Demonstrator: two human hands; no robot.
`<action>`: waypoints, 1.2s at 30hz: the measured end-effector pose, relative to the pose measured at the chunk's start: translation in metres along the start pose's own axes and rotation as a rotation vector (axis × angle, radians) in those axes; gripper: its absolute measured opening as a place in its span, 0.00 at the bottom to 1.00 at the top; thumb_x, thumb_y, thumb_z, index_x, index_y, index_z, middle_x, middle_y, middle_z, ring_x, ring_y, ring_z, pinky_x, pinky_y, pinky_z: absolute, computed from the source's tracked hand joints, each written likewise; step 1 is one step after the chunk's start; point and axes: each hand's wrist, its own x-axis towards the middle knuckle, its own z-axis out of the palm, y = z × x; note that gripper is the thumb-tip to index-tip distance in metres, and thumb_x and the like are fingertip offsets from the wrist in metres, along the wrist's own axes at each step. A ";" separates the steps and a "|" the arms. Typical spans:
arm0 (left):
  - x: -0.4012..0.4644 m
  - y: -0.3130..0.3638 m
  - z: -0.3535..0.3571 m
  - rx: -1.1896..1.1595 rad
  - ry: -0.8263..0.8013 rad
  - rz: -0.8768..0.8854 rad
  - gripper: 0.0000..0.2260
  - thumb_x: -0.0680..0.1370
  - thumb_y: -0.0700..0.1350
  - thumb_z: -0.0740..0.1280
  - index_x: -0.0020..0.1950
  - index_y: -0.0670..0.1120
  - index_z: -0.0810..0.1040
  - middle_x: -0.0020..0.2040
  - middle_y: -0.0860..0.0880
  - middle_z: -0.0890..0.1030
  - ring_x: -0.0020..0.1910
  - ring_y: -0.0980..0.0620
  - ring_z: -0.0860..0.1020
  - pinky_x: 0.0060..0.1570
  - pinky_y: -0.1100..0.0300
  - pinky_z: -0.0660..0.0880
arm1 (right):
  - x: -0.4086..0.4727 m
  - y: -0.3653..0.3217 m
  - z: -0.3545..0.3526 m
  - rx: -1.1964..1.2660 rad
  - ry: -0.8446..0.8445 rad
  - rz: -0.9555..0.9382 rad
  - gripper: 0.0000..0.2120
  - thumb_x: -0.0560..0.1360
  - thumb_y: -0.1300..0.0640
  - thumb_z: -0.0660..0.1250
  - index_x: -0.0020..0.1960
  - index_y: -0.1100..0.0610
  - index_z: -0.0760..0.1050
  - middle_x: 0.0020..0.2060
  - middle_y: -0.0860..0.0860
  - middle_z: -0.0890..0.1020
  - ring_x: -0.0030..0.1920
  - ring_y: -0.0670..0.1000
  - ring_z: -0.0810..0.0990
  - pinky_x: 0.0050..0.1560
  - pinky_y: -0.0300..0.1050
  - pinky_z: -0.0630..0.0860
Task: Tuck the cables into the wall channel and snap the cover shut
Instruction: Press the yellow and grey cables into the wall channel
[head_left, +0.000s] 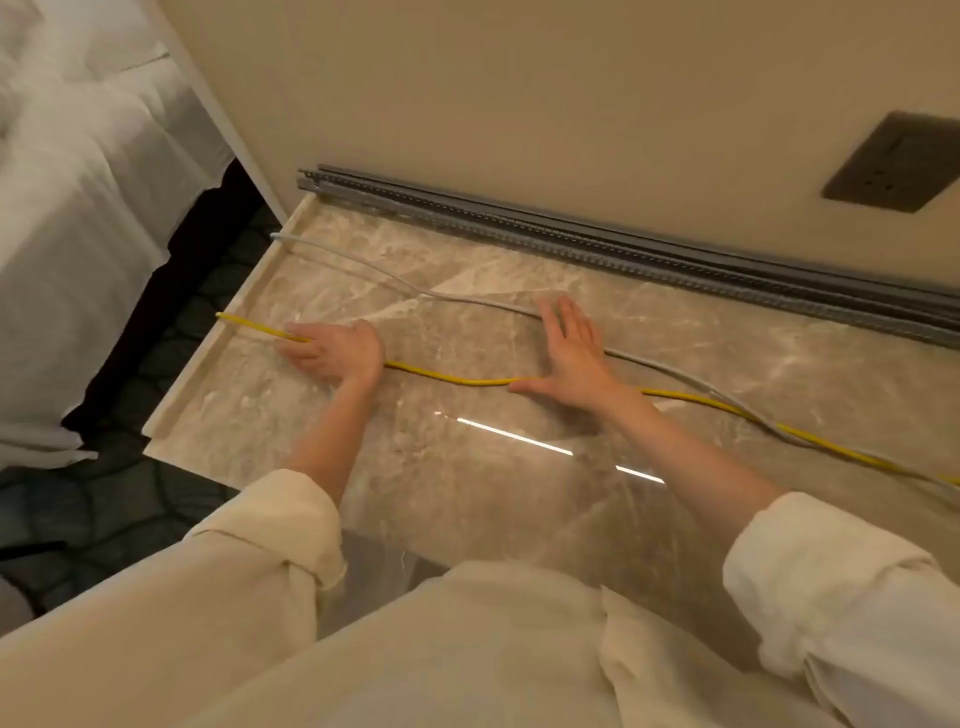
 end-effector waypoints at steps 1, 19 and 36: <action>0.008 0.004 -0.005 -0.021 -0.005 -0.062 0.39 0.75 0.49 0.65 0.74 0.35 0.44 0.75 0.32 0.47 0.76 0.37 0.50 0.75 0.50 0.52 | 0.004 -0.002 0.001 0.020 -0.002 -0.001 0.58 0.62 0.32 0.70 0.76 0.56 0.40 0.76 0.61 0.48 0.76 0.59 0.45 0.74 0.56 0.46; 0.106 0.075 0.021 -0.163 -0.102 0.103 0.22 0.78 0.48 0.59 0.69 0.39 0.62 0.65 0.41 0.74 0.62 0.42 0.75 0.61 0.50 0.73 | 0.023 -0.005 0.017 -0.137 0.299 -0.144 0.15 0.76 0.58 0.65 0.61 0.63 0.73 0.51 0.61 0.75 0.50 0.61 0.74 0.50 0.53 0.73; 0.142 0.123 0.046 -0.421 -0.226 0.217 0.09 0.78 0.38 0.62 0.41 0.45 0.64 0.47 0.43 0.77 0.41 0.51 0.81 0.37 0.61 0.77 | 0.080 0.000 -0.039 -0.425 0.116 -0.118 0.16 0.70 0.71 0.60 0.57 0.65 0.68 0.51 0.64 0.73 0.49 0.63 0.73 0.37 0.52 0.65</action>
